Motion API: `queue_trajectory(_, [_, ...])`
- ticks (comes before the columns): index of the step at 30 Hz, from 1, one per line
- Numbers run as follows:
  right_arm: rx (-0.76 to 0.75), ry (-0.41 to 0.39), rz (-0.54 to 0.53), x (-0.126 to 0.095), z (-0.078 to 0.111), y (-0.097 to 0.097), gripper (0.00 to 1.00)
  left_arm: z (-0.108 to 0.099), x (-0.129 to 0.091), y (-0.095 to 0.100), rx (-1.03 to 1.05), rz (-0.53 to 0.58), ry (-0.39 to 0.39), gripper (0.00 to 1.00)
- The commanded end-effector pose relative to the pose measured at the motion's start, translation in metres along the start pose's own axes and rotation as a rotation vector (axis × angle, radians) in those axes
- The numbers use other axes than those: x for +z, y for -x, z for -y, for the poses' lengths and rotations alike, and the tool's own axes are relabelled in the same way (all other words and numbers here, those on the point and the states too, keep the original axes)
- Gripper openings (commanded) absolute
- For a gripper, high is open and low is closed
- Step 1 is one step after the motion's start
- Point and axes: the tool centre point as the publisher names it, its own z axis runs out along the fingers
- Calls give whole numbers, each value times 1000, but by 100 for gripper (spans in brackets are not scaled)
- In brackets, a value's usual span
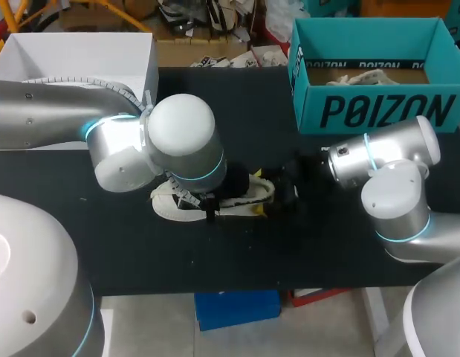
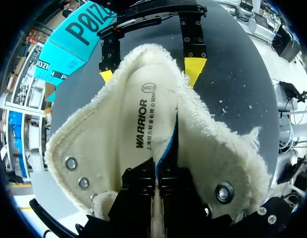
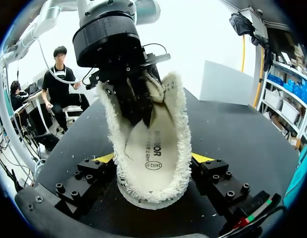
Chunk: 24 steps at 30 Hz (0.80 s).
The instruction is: Take the shoe out of the shoebox, open the shoe tongue, remove and reinsert the insole, then place the shoe into the shoebox
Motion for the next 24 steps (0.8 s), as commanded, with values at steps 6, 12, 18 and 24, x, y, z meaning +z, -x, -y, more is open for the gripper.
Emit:
queue_trajectory(6, [0, -2, 0, 0, 3, 0, 0, -4, 4, 5, 7, -100, -96, 0])
queue_trajectory(12, [0, -2, 0, 0, 3, 0, 0, -3, -4, 5, 33, -130, -113, 0])
queue_trajectory(18, [0, -2, 0, 0, 3, 0, 0, -5, -11, 6, 41, -147, -140, 0])
queue_trajectory(24, [0, -2, 0, 0, 3, 0, 0, -5, -18, 5, 43, -157, -161, 0])
